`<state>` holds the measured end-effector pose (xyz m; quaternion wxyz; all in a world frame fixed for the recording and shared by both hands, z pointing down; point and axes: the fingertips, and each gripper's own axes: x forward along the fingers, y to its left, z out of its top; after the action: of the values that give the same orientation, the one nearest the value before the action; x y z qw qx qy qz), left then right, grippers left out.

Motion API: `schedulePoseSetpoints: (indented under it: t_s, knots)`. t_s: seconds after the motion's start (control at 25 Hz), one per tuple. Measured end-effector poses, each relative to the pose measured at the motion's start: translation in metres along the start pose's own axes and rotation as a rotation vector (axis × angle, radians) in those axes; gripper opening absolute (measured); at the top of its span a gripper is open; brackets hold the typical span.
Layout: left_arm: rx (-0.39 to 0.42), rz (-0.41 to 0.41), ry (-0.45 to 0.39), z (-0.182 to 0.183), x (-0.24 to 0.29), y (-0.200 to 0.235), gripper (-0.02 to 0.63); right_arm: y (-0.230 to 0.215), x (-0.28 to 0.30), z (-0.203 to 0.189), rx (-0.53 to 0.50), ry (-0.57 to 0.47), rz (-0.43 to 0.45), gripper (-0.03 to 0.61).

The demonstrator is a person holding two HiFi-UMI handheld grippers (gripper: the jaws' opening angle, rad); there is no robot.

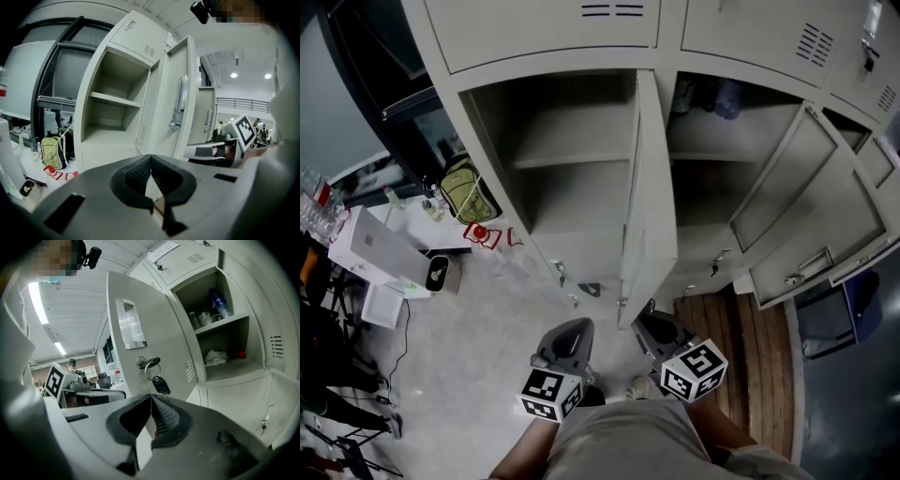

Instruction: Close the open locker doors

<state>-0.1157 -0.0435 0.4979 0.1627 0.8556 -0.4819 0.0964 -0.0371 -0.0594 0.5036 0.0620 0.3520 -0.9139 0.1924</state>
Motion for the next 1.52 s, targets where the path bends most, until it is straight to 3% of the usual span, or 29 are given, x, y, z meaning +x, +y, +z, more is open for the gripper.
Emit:
schedulePoseSetpoints:
  t_s: [0.52, 1.52]
  knots:
    - [-0.026, 0.06, -0.032, 0.005, -0.019, 0.046, 0.017, 0.034, 0.047, 0.001, -0.023, 0.036, 0.078, 0.028]
    - [-0.03, 0.075, -0.051, 0.021, -0.029, 0.132, 0.017, 0.062, 0.133, 0.018, -0.063, 0.047, 0.106, 0.028]
